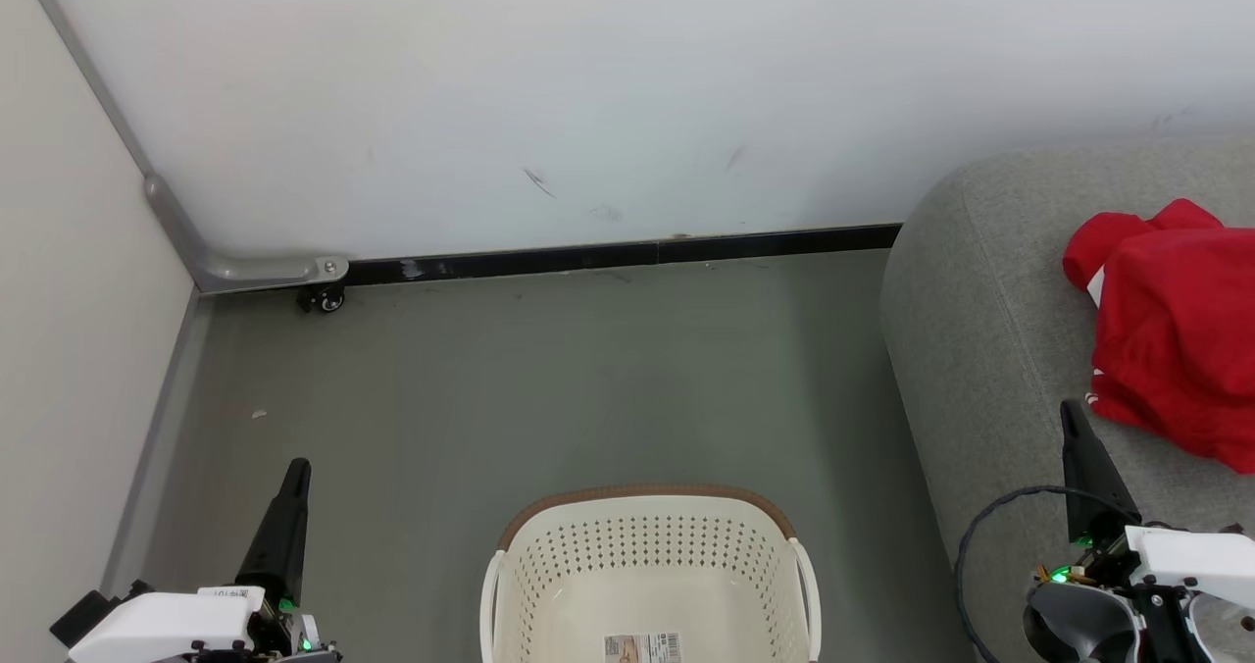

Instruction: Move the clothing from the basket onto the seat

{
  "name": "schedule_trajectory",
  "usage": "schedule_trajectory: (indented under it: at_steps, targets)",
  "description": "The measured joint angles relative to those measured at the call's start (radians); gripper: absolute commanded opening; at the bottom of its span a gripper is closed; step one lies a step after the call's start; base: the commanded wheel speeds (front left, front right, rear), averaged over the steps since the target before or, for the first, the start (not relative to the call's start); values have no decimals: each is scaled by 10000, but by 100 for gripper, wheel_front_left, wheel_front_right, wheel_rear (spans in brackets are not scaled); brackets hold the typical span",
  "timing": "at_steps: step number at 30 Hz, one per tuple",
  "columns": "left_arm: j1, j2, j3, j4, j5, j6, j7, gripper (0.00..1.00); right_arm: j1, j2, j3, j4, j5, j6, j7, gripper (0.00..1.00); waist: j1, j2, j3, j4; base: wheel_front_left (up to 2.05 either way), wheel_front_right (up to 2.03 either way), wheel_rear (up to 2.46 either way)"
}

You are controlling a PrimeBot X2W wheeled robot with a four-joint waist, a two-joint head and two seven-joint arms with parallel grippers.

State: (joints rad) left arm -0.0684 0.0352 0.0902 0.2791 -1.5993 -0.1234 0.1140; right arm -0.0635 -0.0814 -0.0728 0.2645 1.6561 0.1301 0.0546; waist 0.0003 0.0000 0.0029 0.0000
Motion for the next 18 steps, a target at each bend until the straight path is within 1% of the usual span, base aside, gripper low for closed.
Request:
schedule_trajectory:
  at_steps: [18]
  targets:
    - [0,0,-8,-8,0,0,0,0,0,2,-48,0,0,0,52,0,-1,0,1,0,0,0,0]
